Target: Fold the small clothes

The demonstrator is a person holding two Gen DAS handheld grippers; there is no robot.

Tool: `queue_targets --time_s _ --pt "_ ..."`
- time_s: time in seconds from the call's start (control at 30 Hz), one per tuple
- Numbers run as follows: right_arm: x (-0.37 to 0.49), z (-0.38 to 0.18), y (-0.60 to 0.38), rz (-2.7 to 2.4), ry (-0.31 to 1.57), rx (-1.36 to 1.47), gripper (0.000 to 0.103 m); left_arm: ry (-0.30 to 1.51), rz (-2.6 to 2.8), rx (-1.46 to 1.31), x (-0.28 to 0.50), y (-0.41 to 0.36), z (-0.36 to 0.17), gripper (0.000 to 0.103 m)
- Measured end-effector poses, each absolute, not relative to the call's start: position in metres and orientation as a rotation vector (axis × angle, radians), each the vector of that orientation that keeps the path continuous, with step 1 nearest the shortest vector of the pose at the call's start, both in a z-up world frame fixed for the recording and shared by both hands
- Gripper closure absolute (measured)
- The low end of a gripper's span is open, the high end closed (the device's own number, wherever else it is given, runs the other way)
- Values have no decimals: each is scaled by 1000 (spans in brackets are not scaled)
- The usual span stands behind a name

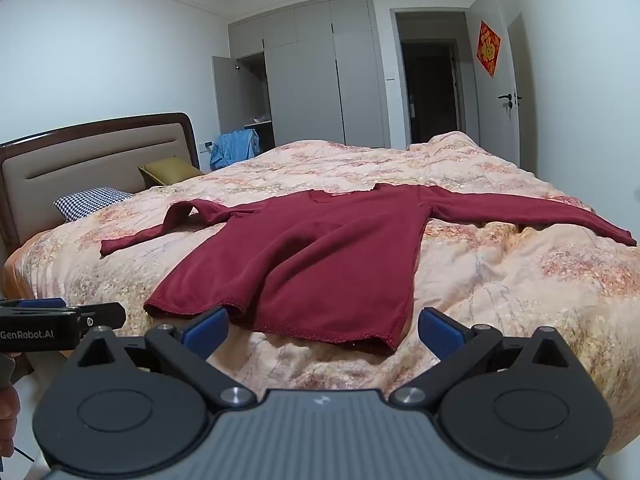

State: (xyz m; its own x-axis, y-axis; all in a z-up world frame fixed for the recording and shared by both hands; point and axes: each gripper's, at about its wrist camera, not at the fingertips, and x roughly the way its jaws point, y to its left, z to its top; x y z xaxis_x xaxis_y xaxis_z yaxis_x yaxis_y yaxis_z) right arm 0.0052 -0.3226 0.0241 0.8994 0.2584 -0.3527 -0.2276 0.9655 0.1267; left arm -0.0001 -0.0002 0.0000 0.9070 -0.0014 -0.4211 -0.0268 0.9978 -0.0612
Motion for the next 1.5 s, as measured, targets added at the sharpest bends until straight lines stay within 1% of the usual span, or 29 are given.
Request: queue_targets --time_s 1.5 --pt "6 23 -323 257 394 94 0 438 -7 -72 -1 -4 -1 1"
